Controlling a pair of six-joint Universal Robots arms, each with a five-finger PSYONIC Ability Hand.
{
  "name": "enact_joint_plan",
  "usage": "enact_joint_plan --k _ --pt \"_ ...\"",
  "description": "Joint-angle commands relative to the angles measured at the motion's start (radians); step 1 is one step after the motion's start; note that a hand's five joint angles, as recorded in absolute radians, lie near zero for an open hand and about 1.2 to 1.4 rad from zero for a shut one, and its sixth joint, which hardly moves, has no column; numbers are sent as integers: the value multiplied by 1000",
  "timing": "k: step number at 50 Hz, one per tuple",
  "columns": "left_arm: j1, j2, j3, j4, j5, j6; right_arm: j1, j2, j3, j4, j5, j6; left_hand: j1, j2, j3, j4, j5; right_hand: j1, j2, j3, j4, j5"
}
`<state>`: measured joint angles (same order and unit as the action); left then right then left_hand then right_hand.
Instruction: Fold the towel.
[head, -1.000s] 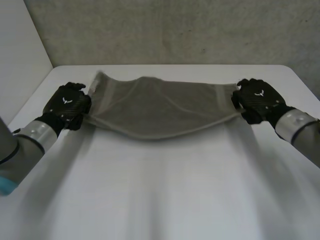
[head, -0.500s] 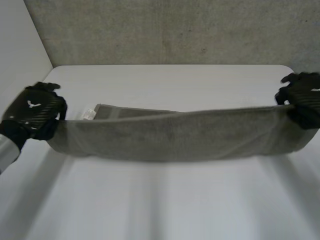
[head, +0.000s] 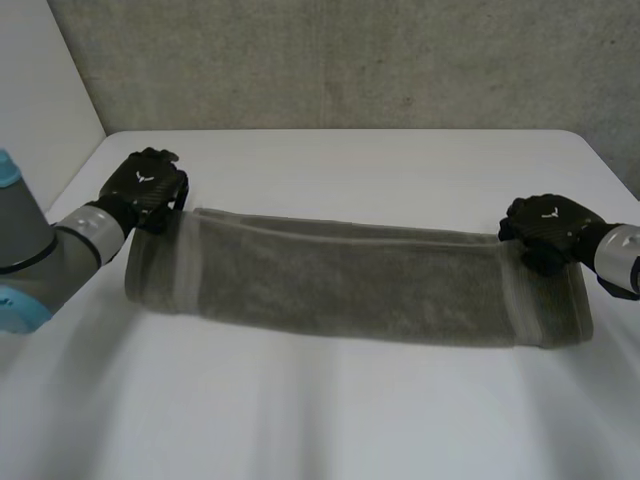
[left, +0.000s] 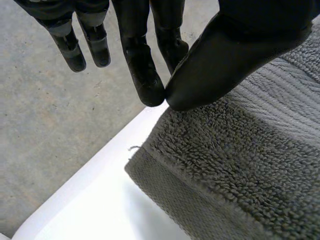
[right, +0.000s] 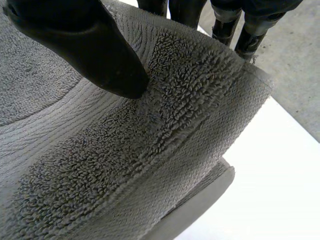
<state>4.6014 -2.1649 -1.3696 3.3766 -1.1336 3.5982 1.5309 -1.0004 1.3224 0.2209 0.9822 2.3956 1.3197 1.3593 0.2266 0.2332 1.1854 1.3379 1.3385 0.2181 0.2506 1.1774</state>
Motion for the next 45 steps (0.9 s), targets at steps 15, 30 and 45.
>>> enact_joint_plan --k 15,30,45 --pt "-55 -280 325 6 -93 1 46 252 -305 -98 93 74 77 37 -52 -59 36 58 58 -44 -76 44" --pt "-65 -328 368 7 -95 -1 72 378 -445 -101 121 73 77 37 -52 -59 36 58 58 -44 -76 44" --pt "-75 -297 350 29 -184 2 75 330 -385 -236 193 135 -907 -946 -52 -59 -947 -1163 -1164 -44 -76 -1177"
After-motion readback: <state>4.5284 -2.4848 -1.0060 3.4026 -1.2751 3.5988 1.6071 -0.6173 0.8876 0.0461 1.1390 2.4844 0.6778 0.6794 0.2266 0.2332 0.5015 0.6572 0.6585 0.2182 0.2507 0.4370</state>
